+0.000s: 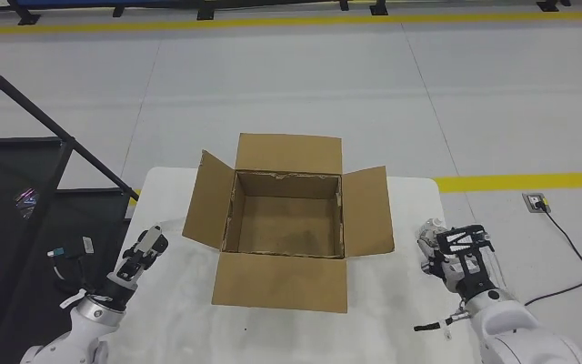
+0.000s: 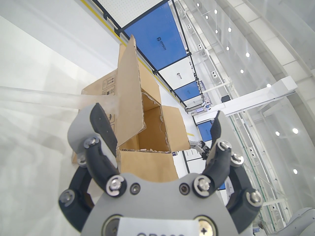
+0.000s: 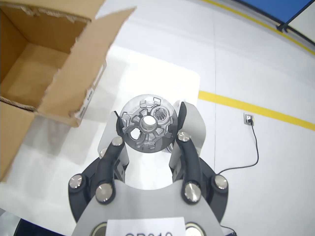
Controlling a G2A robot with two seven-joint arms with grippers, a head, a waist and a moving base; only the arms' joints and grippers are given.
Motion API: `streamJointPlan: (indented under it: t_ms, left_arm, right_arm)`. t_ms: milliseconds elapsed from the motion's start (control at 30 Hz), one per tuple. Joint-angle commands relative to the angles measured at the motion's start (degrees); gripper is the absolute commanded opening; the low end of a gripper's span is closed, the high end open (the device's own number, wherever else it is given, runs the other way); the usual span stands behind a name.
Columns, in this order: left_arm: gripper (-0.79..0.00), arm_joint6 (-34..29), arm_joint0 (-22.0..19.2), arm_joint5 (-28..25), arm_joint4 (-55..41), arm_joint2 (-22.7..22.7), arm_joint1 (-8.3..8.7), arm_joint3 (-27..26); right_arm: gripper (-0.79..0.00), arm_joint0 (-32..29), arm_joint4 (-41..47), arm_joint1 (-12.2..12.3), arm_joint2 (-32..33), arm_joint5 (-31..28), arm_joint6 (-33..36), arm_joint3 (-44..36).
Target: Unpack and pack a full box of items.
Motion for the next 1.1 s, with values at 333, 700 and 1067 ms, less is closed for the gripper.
streamJointPlan:
  t_ms: [333, 700, 1067]
  left_arm:
    - [0.000, 0.0, 0.0, 0.0, 0.0, 0.0, 0.00, 0.0]
    - [0.000, 0.0, 0.0, 0.0, 0.0, 0.0, 0.00, 0.0]
    - [0.000, 0.0, 0.0, 0.0, 0.0, 0.0, 0.00, 0.0]
  right_arm:
    - [-0.785, 19.2, -4.1, -1.3, -20.3, 3.4, 7.9, 3.1]
    - [-0.785, 41.9, -2.2, -6.2, -40.9, 13.7, 14.0, 27.2]
    - [-0.785, 48.0, 3.1, -9.3, -45.4, 18.5, 11.7, 38.2]
